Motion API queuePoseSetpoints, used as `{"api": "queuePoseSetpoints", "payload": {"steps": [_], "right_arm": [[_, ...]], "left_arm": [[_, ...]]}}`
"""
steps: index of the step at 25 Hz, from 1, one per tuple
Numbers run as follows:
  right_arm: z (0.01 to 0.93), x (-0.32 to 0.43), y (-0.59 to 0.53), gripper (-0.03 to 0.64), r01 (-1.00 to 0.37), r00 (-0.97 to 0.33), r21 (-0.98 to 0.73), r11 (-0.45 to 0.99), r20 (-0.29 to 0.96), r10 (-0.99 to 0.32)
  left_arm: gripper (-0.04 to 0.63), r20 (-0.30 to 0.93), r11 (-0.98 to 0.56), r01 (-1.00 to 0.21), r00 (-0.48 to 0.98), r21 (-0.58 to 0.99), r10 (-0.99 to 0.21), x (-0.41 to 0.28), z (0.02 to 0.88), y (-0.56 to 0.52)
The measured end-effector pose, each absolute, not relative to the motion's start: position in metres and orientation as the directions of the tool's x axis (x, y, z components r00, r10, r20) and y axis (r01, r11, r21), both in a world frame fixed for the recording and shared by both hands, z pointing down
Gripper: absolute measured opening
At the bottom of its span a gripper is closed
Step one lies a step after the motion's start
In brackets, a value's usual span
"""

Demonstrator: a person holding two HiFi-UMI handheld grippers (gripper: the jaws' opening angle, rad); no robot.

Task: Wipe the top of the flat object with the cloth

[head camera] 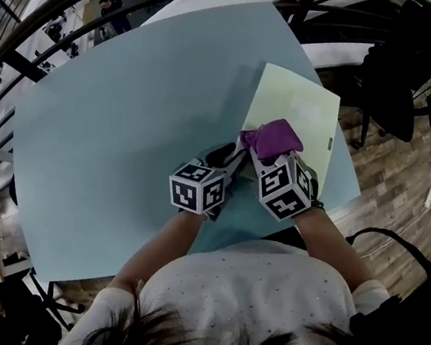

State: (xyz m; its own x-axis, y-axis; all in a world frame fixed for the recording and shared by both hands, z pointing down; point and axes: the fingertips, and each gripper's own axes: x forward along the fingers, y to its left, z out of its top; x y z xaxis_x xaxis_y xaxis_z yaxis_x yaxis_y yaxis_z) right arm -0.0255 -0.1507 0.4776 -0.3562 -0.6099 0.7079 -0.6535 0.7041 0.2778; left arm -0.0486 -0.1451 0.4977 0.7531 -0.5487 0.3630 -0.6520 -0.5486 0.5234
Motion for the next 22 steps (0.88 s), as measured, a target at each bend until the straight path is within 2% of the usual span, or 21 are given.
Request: {"api": "queuePoseSetpoints", "payload": {"steps": [4, 9, 14, 22], "right_arm": [[0.48, 0.0, -0.143, 0.029, -0.73, -0.321, 0.225, 0.646, 0.722, -0.613], [0.483, 0.051, -0.127, 0.029, -0.863, -0.299, 0.075, 0.5, 0.723, -0.623], [0.48, 0.106, -0.108, 0.029, -0.909, -0.209, 0.108, 0.402, 0.718, -0.665], [0.477, 0.15, -0.087, 0.031, -0.95, -0.145, 0.094, 0.298, 0.711, -0.688]], "left_arm": [[0.153, 0.366, -0.549, -0.654, 0.751, 0.52, -0.549, -0.049, 0.497, -0.147], [0.153, 0.364, -0.554, -0.647, 0.758, 0.525, -0.541, -0.052, 0.497, -0.147], [0.153, 0.36, -0.551, -0.648, 0.757, 0.526, -0.545, -0.051, 0.495, -0.147], [0.153, 0.349, -0.558, -0.636, 0.766, 0.533, -0.54, -0.049, 0.495, -0.148]]}}
